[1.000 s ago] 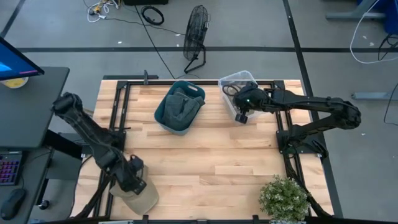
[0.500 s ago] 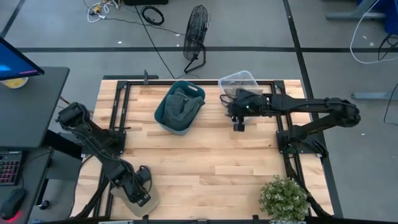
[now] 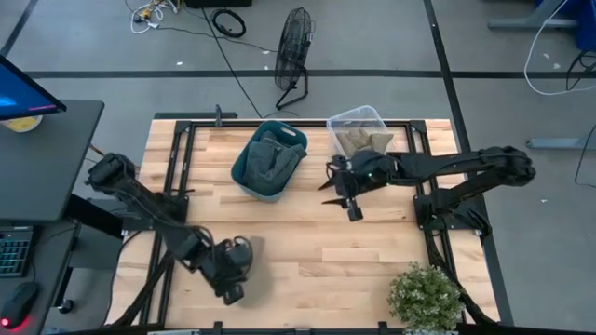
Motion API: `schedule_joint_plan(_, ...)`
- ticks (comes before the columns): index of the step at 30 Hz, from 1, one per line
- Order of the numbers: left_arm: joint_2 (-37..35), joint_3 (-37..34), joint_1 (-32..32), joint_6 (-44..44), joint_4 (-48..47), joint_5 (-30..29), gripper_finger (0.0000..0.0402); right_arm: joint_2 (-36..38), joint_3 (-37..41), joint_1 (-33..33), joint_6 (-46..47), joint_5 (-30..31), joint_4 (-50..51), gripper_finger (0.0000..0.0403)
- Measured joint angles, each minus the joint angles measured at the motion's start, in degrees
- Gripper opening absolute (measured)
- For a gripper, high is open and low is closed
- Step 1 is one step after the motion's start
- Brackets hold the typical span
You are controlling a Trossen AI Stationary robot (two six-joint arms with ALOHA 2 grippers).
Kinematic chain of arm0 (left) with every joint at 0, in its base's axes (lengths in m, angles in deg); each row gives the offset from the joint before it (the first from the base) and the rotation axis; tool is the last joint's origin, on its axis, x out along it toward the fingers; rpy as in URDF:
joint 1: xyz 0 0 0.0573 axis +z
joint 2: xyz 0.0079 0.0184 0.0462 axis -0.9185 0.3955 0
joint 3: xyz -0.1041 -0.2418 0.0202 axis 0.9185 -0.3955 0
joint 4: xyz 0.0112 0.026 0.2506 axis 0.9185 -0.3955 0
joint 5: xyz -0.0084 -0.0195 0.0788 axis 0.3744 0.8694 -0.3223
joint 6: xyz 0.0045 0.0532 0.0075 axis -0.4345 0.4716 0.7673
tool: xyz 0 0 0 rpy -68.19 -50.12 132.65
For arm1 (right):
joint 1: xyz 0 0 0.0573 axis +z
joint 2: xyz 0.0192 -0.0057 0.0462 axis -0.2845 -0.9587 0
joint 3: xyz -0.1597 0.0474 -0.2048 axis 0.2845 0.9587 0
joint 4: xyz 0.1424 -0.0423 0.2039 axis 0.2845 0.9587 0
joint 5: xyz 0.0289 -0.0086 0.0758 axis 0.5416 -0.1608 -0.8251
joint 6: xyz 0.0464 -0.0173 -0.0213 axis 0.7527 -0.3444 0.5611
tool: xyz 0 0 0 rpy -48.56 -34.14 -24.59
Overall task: Pick & Place hat
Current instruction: Put the brown cap into the transparent bin
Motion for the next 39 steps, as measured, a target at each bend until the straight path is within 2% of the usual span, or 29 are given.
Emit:
schedule_joint_plan(4, 0.0, 2.7, 5.1, 10.1, -0.2, -3.5, 0.0016, -2.8, 0.0, 2.2, -1.5, -1.9, -5.5, 0.0191)
schedule_joint_plan(9, 0.0, 3.1, 12.1, 18.5, -0.4, -3.0, 0.0016, -7.4, 0.0, 5.5, -11.4, -2.4, -12.6, 0.0208)
schedule_joint_plan(14, 0.0, 3.1, 17.4, 28.5, 1.7, -2.2, 0.0015, -13.2, 0.0, 7.4, -11.5, -2.4, -24.5, 0.0230)
schedule_joint_plan(21, 0.0, 3.1, 22.2, 41.5, 2.5, -2.1, 0.0017, -19.4, 0.0, 7.6, -12.9, -1.9, -30.7, 0.0250)
schedule_joint_plan(26, 0.0, 3.1, 24.1, 54.0, 3.6, -2.1, 0.0017, -21.0, 0.0, 7.5, -12.9, -1.8, -33.6, 0.0253)
schedule_joint_plan(30, 0.0, 3.1, 25.4, 58.9, 3.9, -0.7, 0.0017, -21.0, 0.0, 7.5, -14.0, 0.1, -35.4, 0.0253)
schedule_joint_plan(34, 0.0, 3.1, 25.8, 65.6, 5.3, 1.3, 0.0018, -21.0, 0.0, 6.6, -14.5, 4.4, -33.7, 0.0253)
schedule_joint_plan(39, 0.0, 3.1, 25.6, 74.5, 5.6, 1.4, 0.0018, -21.0, 0.0, 4.8, -10.2, 4.5, -26.7, 0.0253)
